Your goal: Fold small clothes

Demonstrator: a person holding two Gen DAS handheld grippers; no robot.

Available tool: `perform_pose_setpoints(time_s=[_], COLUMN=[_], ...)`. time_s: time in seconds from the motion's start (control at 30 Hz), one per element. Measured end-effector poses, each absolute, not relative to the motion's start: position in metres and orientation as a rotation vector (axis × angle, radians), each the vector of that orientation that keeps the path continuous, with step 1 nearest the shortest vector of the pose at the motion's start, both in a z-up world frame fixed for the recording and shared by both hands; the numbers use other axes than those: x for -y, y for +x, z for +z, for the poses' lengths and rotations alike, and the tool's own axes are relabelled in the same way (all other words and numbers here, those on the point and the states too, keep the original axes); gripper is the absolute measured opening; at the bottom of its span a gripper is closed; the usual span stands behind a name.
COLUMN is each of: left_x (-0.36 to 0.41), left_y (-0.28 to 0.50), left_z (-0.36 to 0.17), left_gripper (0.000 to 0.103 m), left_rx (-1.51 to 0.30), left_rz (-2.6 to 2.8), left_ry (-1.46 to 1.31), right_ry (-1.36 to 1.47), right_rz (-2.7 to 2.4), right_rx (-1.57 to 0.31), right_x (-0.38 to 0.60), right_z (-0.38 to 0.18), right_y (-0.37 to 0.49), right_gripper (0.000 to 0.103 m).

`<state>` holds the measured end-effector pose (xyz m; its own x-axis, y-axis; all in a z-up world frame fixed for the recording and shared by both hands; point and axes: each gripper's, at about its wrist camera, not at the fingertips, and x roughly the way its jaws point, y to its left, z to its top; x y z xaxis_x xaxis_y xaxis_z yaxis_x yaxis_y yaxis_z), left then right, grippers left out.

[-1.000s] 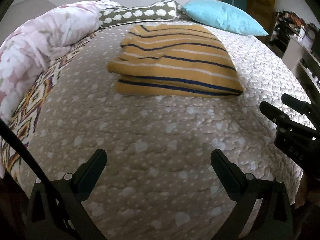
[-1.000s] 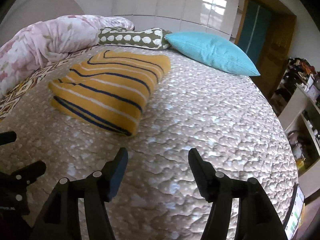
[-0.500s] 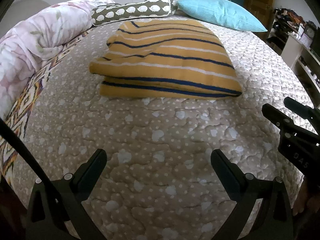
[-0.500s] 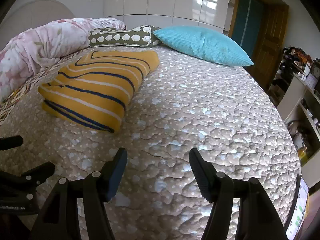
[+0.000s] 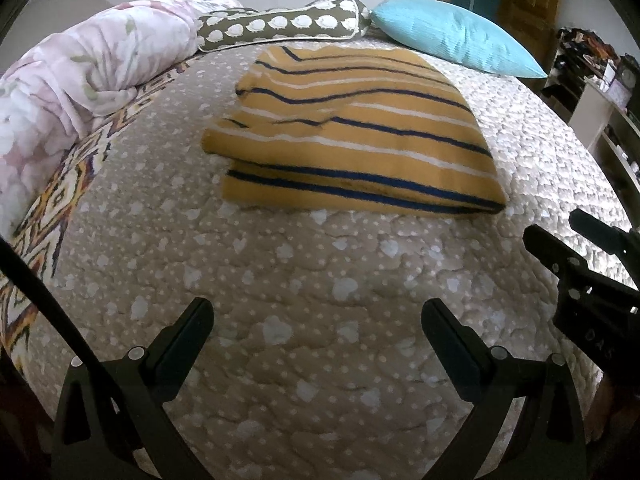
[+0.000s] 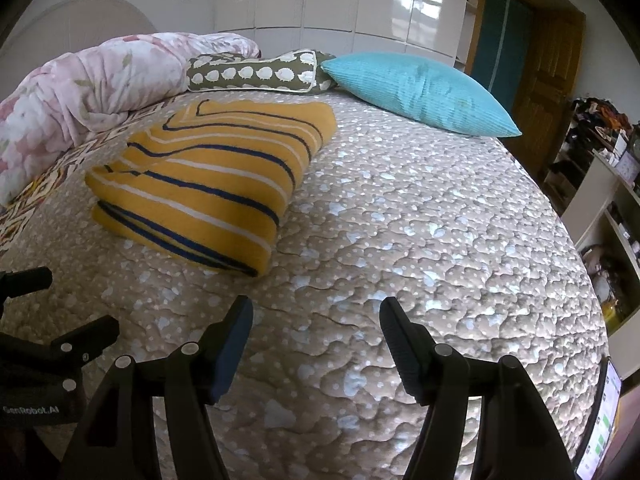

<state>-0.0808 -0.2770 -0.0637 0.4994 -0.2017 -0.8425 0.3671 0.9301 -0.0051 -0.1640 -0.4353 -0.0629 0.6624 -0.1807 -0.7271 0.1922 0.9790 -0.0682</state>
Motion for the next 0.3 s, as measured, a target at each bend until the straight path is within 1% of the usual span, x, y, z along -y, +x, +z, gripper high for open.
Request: perform_pose_setpoints(time_s=[0.17, 0.3], left_x=[0.270, 0.259], left_y=[-0.075, -0.060], left_z=[-0.057, -0.055], left_gripper=[0.103, 0.103], left_rx=[-0.955, -0.986], left_rz=[-0.333, -0.334], left_ry=[0.182, 0.147], right_ry=[0.028, 0.028], right_rz=[-0.203, -0.206], right_rx=[-0.826, -0.831], right_x=[0.434, 0.436], right_z=[-0.064, -0.066], right_y=[-0.159, -0.157], right_gripper=[0.071, 0.071])
